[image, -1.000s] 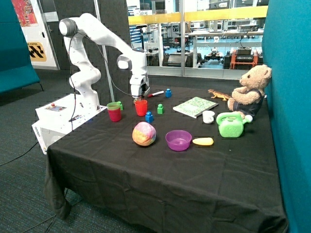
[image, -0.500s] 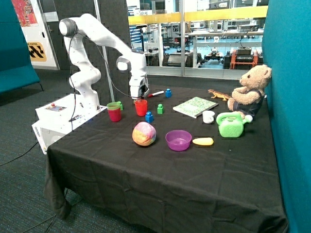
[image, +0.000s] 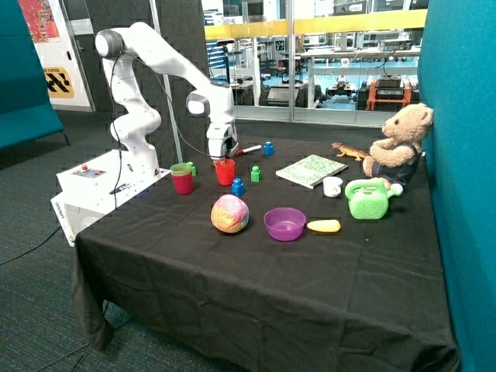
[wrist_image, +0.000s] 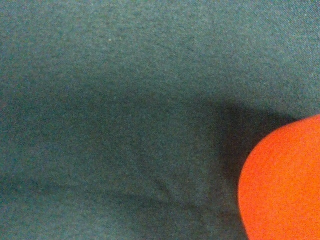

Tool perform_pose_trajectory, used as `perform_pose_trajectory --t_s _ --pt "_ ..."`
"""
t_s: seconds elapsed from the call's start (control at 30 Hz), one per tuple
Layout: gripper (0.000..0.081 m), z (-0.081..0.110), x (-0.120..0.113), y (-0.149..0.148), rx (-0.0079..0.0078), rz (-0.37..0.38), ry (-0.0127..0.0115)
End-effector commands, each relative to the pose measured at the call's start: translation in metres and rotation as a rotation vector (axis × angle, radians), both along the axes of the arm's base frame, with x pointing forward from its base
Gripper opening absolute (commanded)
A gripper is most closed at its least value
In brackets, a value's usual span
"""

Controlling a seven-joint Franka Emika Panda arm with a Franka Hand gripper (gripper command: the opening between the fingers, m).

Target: Stack the cups

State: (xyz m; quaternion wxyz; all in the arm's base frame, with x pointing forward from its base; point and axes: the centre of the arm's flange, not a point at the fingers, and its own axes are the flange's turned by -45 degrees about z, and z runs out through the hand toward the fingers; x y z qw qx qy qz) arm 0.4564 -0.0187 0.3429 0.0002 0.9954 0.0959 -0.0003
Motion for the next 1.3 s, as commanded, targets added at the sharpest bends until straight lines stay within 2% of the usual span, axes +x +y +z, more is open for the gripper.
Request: perform_pose_trajectory --t_s 0.0,0.5,0.63,0.73,0.8,0.87,1.27 --pt "0.0398 -0.005 0.001 0.0 0.0004 -0.002 -0.0005" --pt "0.0381 -0.012 0.004 0.01 0.0004 0.011 -0.0005" --pt "0.0352 -0.014 0.005 0.011 0.0004 0.009 -0.0005" --pt "0.0286 -0.015 0.005 0.01 0.0004 0.006 -0.0005" --pt "0.0098 -0.014 0.005 0.01 0.0004 -0.005 -0.0005" --pt "0.0024 -0.013 0.006 0.01 0.0004 0.004 -0.0005" --pt "0.0 -0.013 0.006 0.008 0.0004 -0.016 -0.0005"
